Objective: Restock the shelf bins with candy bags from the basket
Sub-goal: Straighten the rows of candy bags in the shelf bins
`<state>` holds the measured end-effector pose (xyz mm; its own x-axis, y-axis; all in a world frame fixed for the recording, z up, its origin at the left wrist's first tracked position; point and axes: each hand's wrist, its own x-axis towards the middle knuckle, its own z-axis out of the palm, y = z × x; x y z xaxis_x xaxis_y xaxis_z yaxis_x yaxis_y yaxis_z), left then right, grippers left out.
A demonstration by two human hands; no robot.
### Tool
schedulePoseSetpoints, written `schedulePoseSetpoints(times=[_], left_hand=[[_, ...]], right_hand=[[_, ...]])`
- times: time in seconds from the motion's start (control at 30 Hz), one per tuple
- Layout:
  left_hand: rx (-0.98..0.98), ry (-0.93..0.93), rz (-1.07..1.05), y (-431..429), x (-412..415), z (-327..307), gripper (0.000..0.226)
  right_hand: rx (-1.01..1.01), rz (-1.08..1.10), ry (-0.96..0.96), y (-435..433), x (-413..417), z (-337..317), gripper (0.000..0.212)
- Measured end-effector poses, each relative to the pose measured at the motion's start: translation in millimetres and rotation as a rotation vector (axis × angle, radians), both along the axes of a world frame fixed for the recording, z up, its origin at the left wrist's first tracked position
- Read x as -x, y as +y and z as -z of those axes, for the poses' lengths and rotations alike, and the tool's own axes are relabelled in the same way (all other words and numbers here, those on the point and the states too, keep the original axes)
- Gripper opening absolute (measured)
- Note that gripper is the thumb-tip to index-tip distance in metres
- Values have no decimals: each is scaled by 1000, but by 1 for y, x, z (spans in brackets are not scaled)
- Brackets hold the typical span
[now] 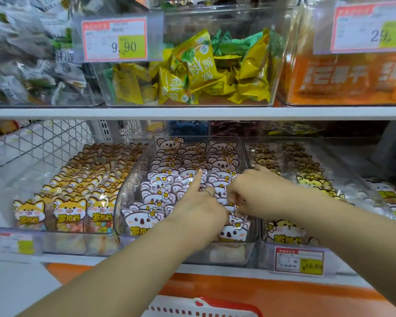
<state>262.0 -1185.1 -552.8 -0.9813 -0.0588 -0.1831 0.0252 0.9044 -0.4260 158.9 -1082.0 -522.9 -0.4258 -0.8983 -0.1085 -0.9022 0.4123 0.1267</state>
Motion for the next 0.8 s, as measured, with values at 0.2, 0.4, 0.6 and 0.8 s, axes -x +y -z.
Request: schedulePoseSetpoints(times=[0.2,0.4,0.6,0.8], left_hand=[[-289,238,13,-20,-29,-2,32],[-157,164,59,-13,-21,16,22],[-329,430,199,-36,-37,31,26],[-298,621,-121,-54,-64,40,50]], right_hand=[[87,-63,-144,15,-12,-7,21],[-58,-6,24,4,-20,20,16],[-62,46,-49,11,-23,13,10],[243,67,-161,-21,-50,28,70]])
